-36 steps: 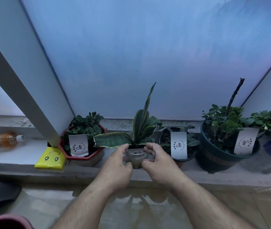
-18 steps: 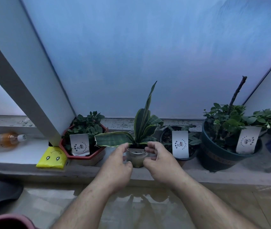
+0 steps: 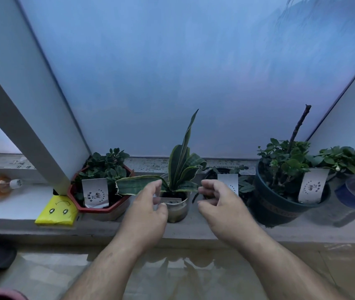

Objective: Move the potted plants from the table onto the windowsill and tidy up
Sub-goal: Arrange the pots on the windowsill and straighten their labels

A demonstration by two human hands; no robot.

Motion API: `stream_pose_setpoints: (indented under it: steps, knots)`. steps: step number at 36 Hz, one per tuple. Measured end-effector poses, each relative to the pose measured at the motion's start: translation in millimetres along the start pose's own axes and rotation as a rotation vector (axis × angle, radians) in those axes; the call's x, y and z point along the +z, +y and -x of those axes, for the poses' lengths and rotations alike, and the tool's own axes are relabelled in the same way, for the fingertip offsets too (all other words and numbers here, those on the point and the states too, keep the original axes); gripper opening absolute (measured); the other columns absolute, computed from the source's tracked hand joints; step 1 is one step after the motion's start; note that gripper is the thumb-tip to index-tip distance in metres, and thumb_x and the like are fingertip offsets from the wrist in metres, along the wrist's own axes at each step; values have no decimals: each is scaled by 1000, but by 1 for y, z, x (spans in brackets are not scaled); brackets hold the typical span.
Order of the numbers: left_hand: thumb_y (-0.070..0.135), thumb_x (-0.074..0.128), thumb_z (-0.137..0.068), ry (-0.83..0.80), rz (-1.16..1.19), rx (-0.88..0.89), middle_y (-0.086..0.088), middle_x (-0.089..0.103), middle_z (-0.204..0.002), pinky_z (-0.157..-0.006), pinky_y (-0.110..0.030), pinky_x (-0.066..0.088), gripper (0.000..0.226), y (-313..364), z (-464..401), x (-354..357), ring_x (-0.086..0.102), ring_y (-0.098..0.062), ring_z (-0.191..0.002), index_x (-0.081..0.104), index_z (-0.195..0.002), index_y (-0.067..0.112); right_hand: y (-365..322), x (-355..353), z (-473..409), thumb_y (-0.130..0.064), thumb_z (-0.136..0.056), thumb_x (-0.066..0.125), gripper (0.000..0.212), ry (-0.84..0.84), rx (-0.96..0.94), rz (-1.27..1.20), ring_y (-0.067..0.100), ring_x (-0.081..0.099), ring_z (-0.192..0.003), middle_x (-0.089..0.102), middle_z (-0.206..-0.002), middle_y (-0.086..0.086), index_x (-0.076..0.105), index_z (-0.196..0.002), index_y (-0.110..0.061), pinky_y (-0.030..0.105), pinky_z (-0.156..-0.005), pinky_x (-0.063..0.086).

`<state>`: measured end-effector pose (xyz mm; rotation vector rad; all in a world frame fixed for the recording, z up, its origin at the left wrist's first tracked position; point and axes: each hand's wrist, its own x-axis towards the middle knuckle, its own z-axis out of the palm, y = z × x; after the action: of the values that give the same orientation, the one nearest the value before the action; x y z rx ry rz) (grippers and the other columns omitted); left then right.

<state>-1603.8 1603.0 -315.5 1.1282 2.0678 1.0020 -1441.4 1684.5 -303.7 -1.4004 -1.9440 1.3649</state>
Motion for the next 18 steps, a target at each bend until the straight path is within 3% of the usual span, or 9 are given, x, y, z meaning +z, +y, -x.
stream_pose_setpoints:
  steps: [2,5,8,10,12,14,18]
  knots:
    - [13,53,-97,32,33,30,12,54,-138,-90,-16,45,51,5,0,5,56,-2,-115,44,-146,28,2,-16,1,-16,-93,61,34,101,27,-20,6,66,-93,64,-115,-13,57,-124,-30,20,-70,56]
    - [12,55,-97,19,120,31,15,58,-127,-72,0,43,42,14,-1,19,57,6,-105,52,-137,28,12,-39,0,-18,-91,63,18,278,88,-55,14,68,-95,71,-102,-5,65,-107,-26,37,-84,58]
    - [11,56,-97,-57,199,7,13,60,-125,-79,-2,45,38,24,0,41,59,5,-107,53,-129,31,23,-58,0,-20,-92,64,15,370,134,-38,12,64,-93,68,-101,-4,64,-107,-22,32,-80,52]
    - [10,56,-97,-131,233,-8,13,60,-128,-92,-12,44,40,29,1,57,58,4,-111,52,-129,32,29,-64,-1,-17,-92,63,18,355,177,-49,14,63,-94,67,-103,-2,62,-109,-21,30,-78,49]
    - [9,56,-96,-185,231,-19,15,58,-131,-92,-12,42,44,36,4,71,56,5,-113,50,-133,31,36,-67,-1,-15,-91,63,22,305,228,-61,18,64,-96,68,-108,0,60,-112,-20,33,-81,51]
    - [5,55,-96,-217,248,-32,16,59,-128,-83,-6,43,45,43,6,83,59,8,-107,49,-132,33,41,-67,-3,-15,-90,63,29,262,261,-54,20,65,-99,67,-114,0,59,-118,-19,37,-84,53]
    - [-10,48,-95,-280,268,-60,23,58,-103,-65,1,44,50,50,7,101,60,26,-78,44,-131,23,50,-70,-5,-13,-90,61,49,186,280,-68,16,61,-115,62,-132,0,52,-137,-16,31,-94,50]
